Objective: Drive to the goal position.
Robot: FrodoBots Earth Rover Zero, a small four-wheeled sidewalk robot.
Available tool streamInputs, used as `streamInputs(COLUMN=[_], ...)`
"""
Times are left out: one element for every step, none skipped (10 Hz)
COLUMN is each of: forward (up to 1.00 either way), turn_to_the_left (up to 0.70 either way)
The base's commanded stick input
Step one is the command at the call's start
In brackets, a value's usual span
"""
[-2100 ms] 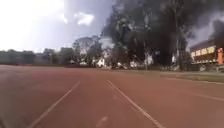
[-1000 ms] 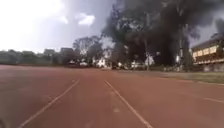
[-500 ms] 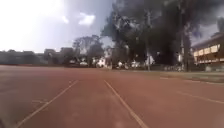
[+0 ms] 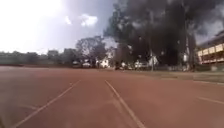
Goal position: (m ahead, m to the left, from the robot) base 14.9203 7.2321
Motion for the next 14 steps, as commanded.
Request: streamInputs(forward=[0.7,0.7,0.7,0.7,0.7,0.7,0.7,0.7,0.7,0.7,0.7,0.7,0.7,0.7], turn_to_the_left=[0.0,0.0,0.0,0.0,0.0,0.0,0.0,0.0,0.0,0.0,0.0,0.0,0.0,0.0])
